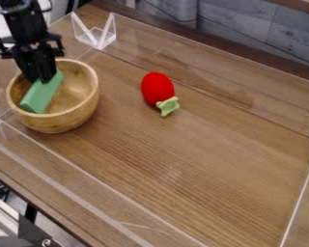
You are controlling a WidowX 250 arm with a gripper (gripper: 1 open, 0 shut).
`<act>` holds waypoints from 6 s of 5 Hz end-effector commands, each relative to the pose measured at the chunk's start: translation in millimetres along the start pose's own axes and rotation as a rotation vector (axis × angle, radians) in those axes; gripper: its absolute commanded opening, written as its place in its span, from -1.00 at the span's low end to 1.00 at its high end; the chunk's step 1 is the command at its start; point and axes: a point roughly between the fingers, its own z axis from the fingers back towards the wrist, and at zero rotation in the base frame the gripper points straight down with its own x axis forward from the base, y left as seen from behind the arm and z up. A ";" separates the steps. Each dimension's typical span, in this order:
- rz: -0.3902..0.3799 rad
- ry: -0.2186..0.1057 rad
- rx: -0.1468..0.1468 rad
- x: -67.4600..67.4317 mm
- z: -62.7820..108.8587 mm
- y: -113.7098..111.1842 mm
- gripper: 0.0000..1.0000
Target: Remove the green stick from the brown bowl and put it on the table
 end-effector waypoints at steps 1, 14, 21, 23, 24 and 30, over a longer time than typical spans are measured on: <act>-0.003 -0.106 0.006 5.8 48.1 -14.5 -1.00; -0.318 -0.126 0.034 -40.0 25.6 -168.0 -1.00; -0.427 -0.100 0.077 -32.1 -29.9 -239.0 -1.00; -0.430 -0.095 0.080 -28.8 -32.3 -238.0 -1.00; -0.431 -0.094 0.080 -27.3 -32.9 -237.4 -1.00; -0.446 -0.080 0.081 -20.7 -38.5 -235.0 -1.00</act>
